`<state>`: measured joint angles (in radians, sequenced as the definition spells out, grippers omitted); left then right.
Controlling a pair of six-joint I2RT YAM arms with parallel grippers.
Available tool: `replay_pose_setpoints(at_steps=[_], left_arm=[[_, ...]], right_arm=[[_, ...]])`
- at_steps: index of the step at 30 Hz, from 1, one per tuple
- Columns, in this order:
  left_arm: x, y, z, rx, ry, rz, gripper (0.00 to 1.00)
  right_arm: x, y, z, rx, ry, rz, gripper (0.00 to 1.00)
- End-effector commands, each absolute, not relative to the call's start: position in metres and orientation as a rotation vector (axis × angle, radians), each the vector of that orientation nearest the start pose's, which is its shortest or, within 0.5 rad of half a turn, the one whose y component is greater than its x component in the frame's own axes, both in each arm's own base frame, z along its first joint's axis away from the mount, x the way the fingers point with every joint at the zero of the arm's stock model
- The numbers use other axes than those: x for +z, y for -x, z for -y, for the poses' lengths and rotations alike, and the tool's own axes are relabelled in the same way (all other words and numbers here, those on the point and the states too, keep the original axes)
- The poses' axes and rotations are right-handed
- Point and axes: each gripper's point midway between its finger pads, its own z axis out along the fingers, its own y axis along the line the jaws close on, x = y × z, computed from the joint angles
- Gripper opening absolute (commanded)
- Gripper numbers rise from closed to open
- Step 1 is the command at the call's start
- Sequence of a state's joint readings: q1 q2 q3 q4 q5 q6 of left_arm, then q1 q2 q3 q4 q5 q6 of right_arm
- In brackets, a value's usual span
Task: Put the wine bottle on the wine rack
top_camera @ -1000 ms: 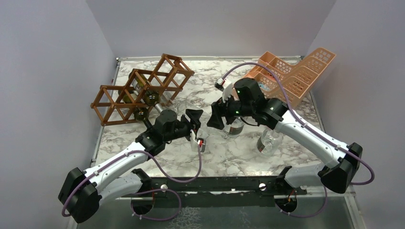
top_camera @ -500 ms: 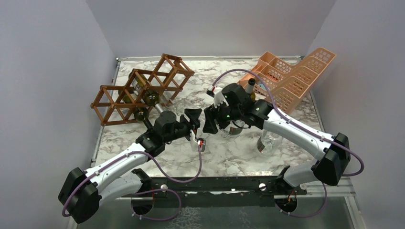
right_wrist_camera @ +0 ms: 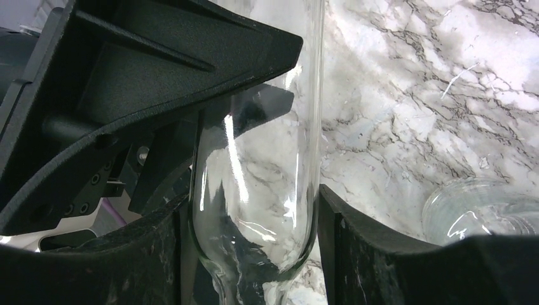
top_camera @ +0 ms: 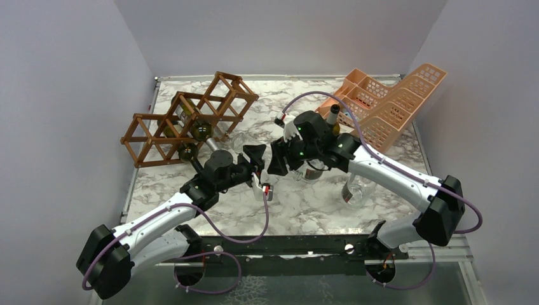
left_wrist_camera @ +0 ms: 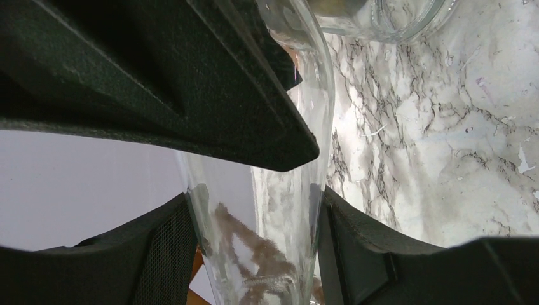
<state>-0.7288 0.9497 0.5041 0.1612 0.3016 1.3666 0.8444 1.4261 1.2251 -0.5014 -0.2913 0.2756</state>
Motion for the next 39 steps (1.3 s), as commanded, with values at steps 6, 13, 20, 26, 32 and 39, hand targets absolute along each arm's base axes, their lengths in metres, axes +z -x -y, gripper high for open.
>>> replay_pose_setpoints(at_steps=[6, 13, 20, 26, 32, 39], left_arm=[[0.243, -0.255, 0.25, 0.191, -1.534, -0.656, 0.66], [0.237, -0.253, 0.251, 0.168, -1.551, -0.666, 0.96], [0.25, -0.245, 0.252, 0.049, -1.49, -0.737, 0.99], [0.311, -0.249, 0.236, -0.09, -1.17, -0.933, 0.99], [0.365, -0.257, 0.198, -0.31, -0.652, -1.288, 0.99], [0.407, -0.22, 0.193, -0.583, -0.505, -1.37, 0.99]], right_arm=[[0.225, -0.23, -0.326, 0.833, 0.729, -2.139, 0.02], [0.241, -0.236, -0.315, 0.79, 0.663, -2.08, 0.01], [0.248, -0.24, -0.306, 0.748, 0.626, -2.049, 0.01], [0.245, -0.246, -0.304, 0.709, 0.63, -2.033, 0.01], [0.238, -0.25, -0.312, 0.716, 0.661, -2.019, 0.01], [0.237, -0.26, -0.327, 0.73, 0.659, -2.027, 0.01]])
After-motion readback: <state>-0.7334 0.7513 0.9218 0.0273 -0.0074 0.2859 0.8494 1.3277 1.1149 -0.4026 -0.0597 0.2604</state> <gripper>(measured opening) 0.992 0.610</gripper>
